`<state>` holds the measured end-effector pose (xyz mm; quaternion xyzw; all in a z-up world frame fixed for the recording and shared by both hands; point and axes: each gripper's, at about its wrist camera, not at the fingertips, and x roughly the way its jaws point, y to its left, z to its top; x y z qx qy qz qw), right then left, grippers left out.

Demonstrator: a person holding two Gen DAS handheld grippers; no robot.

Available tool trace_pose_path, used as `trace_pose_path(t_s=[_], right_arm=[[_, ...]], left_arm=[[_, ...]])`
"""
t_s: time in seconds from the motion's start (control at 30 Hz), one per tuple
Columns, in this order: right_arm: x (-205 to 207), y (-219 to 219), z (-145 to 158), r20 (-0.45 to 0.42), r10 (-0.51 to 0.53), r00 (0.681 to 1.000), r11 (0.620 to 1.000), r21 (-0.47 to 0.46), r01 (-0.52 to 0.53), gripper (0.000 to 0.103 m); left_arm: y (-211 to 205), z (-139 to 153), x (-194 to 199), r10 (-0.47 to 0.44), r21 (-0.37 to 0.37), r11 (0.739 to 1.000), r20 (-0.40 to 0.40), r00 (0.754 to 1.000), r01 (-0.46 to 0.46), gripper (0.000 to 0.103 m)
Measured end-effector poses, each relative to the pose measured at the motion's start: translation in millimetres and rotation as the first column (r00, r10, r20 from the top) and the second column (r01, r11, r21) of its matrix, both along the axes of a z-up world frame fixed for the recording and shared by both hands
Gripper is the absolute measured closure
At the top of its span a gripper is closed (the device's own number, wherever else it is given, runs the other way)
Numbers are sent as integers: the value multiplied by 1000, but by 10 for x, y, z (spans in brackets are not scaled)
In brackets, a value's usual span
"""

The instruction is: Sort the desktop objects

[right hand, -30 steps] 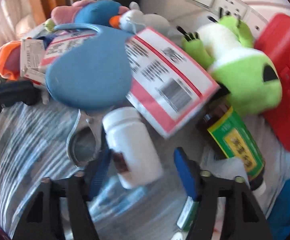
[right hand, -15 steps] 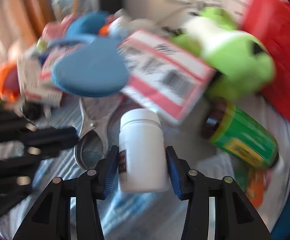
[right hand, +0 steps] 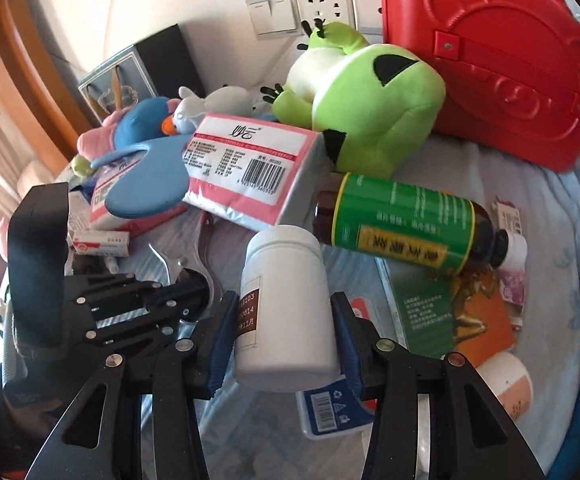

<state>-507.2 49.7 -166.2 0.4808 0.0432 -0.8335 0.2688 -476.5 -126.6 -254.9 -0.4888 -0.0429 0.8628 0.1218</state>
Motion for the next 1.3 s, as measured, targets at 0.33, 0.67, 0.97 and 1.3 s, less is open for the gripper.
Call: trace_pose_path(t_s=[0.33,0.67,0.97,1.3], right_arm=[[101,144,190,-28,-36,999,998,-61,34,57],[329,102,477,-79,-28,997,997,-67,22,57],[301,165,522,-78,-38,996,996,-89,31,57],[290,203,524,-64,-39,997,992,-119,31,57]], left_arm=[[-228,66,427,-84,-97,992,-48,995,79,103],[-306,106,467,-104,-85,991,-50,993,99,103],[-335,157,373,85,-79,993,-21,996,-87,101],[-410,209,425,80,26,996,15,997,-80,95]])
